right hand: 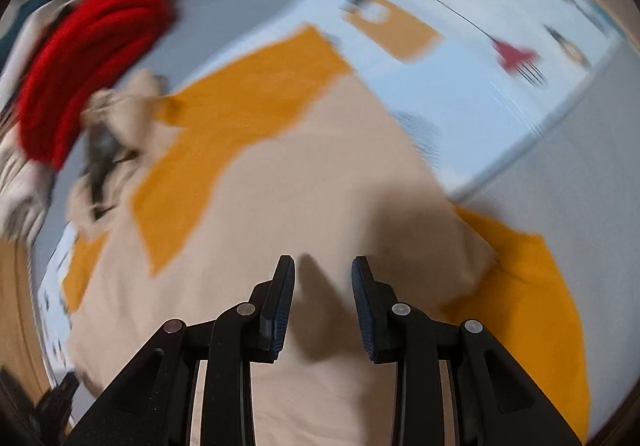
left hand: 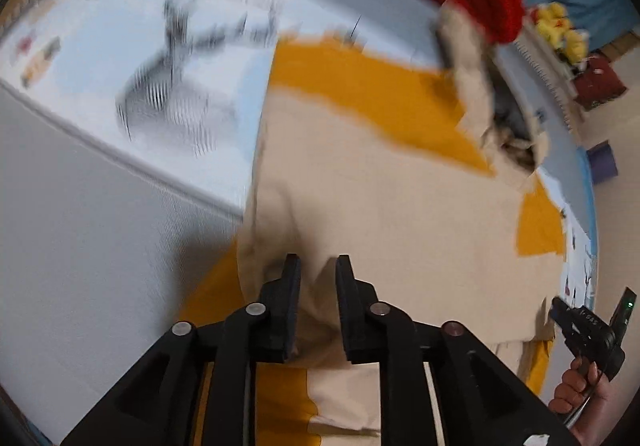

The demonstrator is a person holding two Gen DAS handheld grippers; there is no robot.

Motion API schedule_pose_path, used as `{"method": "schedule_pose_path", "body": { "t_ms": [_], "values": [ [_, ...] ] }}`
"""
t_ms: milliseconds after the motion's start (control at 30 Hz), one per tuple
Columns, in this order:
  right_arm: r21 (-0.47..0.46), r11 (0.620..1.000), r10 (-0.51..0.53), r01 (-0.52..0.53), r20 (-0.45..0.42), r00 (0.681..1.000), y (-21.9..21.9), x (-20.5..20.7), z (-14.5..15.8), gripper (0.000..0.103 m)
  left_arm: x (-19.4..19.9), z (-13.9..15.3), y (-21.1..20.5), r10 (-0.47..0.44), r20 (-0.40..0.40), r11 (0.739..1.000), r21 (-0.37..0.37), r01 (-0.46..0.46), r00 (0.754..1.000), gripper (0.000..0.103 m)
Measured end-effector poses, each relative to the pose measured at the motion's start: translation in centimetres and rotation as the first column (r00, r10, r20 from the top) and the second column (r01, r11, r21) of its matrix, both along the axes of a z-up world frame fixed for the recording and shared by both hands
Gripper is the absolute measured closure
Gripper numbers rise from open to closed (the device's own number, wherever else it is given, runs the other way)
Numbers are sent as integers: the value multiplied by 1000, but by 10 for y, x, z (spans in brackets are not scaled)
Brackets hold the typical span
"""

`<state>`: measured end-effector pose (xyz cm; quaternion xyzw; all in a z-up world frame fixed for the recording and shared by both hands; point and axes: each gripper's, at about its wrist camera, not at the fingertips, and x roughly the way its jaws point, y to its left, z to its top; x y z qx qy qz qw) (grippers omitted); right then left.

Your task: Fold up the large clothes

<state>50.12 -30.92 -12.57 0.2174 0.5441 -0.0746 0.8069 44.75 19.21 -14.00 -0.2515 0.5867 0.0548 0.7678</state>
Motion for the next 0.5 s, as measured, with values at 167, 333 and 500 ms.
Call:
{"method": "schedule_pose_path", "body": {
  "t_ms": [167,333,500],
  "values": [
    [84,996,8,4,-134,991,-6,6,-36,72,-2,-9,-4,24,-57,999,32,-22,998,85],
    [36,999,7,-4,-88,996,-7,4,-19,72,4,6,-11,-13,12,997,73,12,1000,81],
    [0,1000,27,-27,-136,990,-9,6,-26,72,6,-16,-12,-6,-60,998,64,10,998,80]
  ]
}}
